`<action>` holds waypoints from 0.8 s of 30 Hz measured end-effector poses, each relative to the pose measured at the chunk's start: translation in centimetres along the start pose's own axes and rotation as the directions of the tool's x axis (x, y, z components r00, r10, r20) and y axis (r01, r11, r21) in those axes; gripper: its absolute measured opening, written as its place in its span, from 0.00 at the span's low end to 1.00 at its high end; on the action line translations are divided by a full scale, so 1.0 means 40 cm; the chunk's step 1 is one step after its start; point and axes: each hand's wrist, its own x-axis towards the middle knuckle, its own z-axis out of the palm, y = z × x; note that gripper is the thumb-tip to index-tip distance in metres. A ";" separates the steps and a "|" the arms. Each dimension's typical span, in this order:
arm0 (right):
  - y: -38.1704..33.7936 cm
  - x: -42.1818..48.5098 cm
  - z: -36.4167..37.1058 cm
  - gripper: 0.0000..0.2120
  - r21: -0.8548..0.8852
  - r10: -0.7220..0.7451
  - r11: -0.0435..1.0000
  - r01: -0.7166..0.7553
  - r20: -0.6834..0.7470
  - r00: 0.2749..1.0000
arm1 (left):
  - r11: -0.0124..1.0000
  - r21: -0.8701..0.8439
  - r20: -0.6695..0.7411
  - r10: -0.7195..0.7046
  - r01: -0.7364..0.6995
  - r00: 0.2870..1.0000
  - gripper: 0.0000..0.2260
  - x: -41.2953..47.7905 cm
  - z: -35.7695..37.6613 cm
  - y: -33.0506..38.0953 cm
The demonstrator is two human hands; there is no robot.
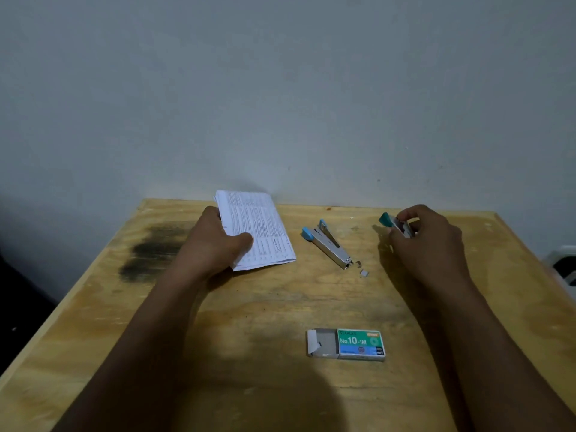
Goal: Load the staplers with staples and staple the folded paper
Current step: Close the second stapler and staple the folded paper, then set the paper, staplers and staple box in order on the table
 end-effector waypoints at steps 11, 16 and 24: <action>-0.009 0.007 0.054 0.14 -0.072 -0.079 0.994 0.077 -0.023 0.997 | 0.783 0.548 -0.004 0.353 -0.294 0.935 0.28 -0.004 0.055 -0.038; -0.069 -0.041 0.035 0.11 0.036 -0.251 0.968 0.249 0.143 0.957 | 0.723 0.580 0.118 0.380 -0.374 0.917 0.17 -0.004 0.073 -0.043; -0.137 -0.105 0.079 0.13 -0.104 -0.320 0.926 0.363 0.293 0.901 | 0.743 0.549 0.165 0.354 -0.384 0.921 0.16 -0.016 0.069 -0.032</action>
